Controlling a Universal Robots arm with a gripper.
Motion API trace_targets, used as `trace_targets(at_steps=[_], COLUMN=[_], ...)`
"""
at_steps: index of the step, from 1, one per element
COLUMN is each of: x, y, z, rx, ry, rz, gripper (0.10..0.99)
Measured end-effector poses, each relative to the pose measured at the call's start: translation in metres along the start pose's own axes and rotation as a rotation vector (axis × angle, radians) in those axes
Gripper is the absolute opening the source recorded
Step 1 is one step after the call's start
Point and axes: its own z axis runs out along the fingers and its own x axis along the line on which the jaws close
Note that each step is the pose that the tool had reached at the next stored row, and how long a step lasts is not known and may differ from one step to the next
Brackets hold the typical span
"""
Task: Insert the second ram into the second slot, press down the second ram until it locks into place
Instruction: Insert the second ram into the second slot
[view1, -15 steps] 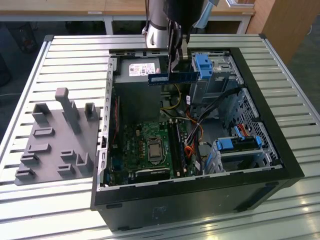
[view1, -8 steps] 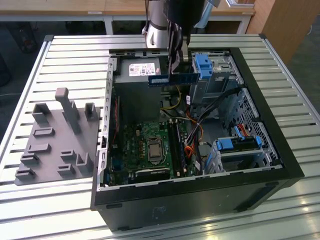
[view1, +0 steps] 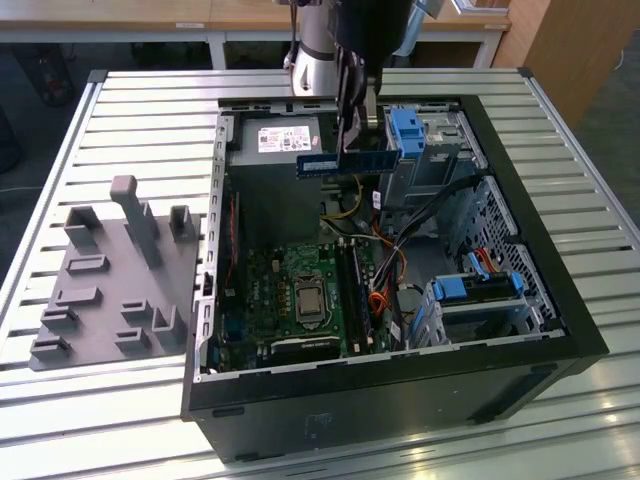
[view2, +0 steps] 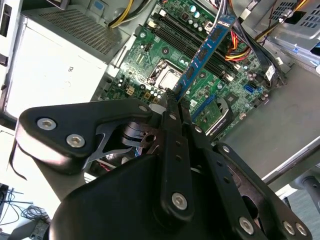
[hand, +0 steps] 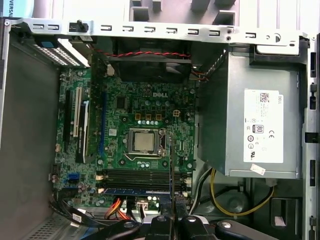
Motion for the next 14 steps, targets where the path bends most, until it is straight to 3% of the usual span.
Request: trace_targets(at_steps=[14], x=[0.0125], y=[0.0003], z=[0.0003], rx=[0.0], ry=[0.0], rz=[0.0], gripper=[0.137])
